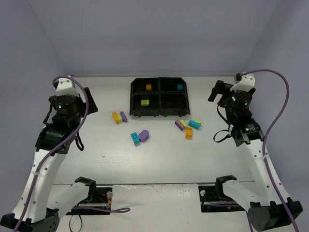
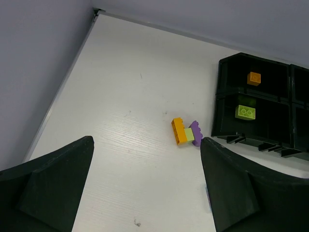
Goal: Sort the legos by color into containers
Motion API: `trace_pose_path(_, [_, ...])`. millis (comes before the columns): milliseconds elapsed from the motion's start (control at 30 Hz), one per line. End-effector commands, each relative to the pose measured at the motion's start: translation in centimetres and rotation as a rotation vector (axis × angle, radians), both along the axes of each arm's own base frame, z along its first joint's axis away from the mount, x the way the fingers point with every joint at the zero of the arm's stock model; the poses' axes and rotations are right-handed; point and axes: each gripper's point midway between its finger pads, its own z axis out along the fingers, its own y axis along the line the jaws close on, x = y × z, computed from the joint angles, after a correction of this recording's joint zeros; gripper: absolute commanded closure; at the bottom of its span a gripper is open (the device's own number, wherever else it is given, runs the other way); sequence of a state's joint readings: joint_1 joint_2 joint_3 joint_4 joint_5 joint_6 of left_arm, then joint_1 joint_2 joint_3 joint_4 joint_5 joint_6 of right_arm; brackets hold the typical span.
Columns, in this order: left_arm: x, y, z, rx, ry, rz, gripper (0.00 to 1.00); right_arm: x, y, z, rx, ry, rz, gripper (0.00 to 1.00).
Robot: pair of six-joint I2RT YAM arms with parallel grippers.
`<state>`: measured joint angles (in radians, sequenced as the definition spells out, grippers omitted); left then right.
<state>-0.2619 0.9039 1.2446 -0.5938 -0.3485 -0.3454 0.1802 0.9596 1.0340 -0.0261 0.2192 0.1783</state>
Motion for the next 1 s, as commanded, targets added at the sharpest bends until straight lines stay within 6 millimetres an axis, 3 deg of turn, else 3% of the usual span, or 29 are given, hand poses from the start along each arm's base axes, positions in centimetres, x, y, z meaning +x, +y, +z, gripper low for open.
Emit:
trace_pose_path(0, [1.0,-0.2,2.0,-0.022,-0.079,0.011,0.15,0.8,-0.9,3.4,0.006,-0.104,-0.058,0.00])
trace_pose_path(233, [1.2,-0.2,1.2,-0.011,-0.042,0.009,0.15,1.7,-2.2,1.1,0.066,-0.059,-0.186,0.00])
trace_pose_path(433, [0.9,-0.2,-0.4,-0.003,0.032,0.014,0.15,4.0,-4.4,-1.8,0.100,0.021,-0.369,0.00])
trace_pose_path(467, [0.8,-0.2,-0.7,0.000,0.050,0.011,0.15,4.5,-4.6,-1.5,0.108,0.016,-0.387,0.00])
trace_pose_path(533, [0.7,-0.3,-1.2,0.001,0.069,0.008,0.15,5.5,-5.0,-3.9,0.094,0.100,-0.420,0.00])
trace_pose_path(700, [0.4,-0.8,-2.4,-0.014,0.117,-0.013,0.15,7.9,-7.4,-7.1,0.150,0.186,-0.522,0.01])
trace_pose_path(833, [0.1,-1.2,-3.4,-0.027,0.151,-0.032,0.15,10.7,-9.4,-10.7,0.166,0.257,-0.597,0.09])
trace_pose_path(967, [0.0,-1.5,-4.0,-0.042,0.172,-0.034,0.15,12.8,-11.3,-14.1,0.168,0.347,-0.636,0.07])
